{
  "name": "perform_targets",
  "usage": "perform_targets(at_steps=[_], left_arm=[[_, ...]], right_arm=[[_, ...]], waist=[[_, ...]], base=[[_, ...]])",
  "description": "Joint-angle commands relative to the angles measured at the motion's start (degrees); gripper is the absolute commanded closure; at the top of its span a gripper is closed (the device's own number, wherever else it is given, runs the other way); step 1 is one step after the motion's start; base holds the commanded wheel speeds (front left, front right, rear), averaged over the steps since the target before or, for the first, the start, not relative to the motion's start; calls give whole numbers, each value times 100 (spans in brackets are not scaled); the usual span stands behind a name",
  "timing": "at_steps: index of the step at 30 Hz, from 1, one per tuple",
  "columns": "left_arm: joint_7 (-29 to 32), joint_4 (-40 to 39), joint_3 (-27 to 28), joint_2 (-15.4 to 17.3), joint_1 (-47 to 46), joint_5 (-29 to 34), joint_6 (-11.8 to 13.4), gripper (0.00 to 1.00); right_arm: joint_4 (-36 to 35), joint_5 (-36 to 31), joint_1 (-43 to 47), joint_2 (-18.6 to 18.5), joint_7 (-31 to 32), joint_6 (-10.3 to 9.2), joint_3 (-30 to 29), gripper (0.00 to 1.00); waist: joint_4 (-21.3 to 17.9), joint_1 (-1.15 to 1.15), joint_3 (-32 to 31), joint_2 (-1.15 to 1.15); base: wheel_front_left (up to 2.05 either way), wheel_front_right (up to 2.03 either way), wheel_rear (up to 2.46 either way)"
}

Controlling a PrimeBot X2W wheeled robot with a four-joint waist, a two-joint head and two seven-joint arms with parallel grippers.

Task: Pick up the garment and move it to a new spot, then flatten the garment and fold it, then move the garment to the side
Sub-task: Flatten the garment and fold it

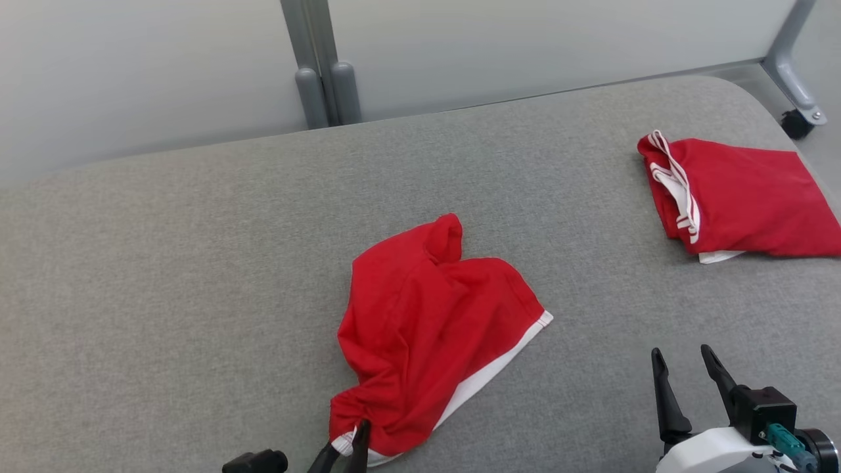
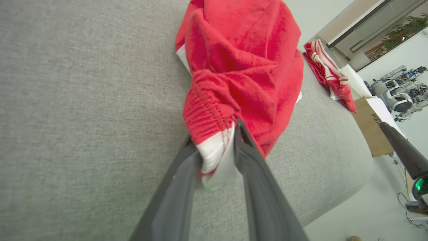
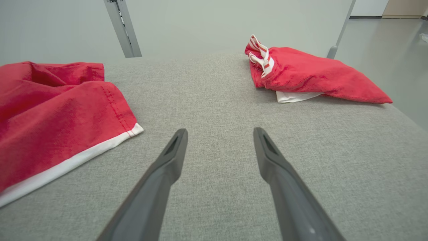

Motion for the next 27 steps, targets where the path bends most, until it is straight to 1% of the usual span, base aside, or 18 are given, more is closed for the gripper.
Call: perform_targets(at_steps=[1,4,7,11,13,17,21,23,24,27], left_arm=[[-66,154,82,-35,79,-70,-49,0],[-142,438,198,-79,124,-64,-108,0],[-189,628,355,-48,222,-45,-165,0],[-218,711,500,52,373,-76,-313,0],[-225,720,538,163,406,6,-345,0],[-233,586,755,253,426,175,-242,0],[-226,89,1312,126,532,796,-150,0],[-227,-127,1537,39,639,1189,-166,0],[-227,-303,1765,-55,676,1426,-201,0],[-228,-616,2216,-281,860,1979,-278,0]], right_arm=[[11,-8,55,-16,3,-10,8,0],[17,-40,90,-17,3,-10,9,0],[13,-60,128,-16,3,-10,-24,0],[5,-93,193,-16,3,-10,-58,0],[6,-114,197,-17,3,-10,-73,0],[-28,-147,259,-16,3,-10,-120,0],[-152,-245,265,-16,3,-10,-144,0],[-229,-281,272,-16,3,-10,-132,0],[-307,-320,276,-16,3,-10,-121,0],[-490,-364,306,-17,3,-10,-127,0]], waist=[[273,0,-202,0],[355,0,-248,0],[411,0,-293,0],[458,0,-356,0],[472,0,-393,0],[495,0,-472,0],[538,0,-521,0],[559,0,-541,0],[581,0,-557,0],[627,0,-597,0]], base=[[0,0,0],[0,0,0],[0,0,0],[0,0,0],[0,0,0],[0,0,0],[0,0,0],[0,0,0],[0,0,0],[0,0,0]])
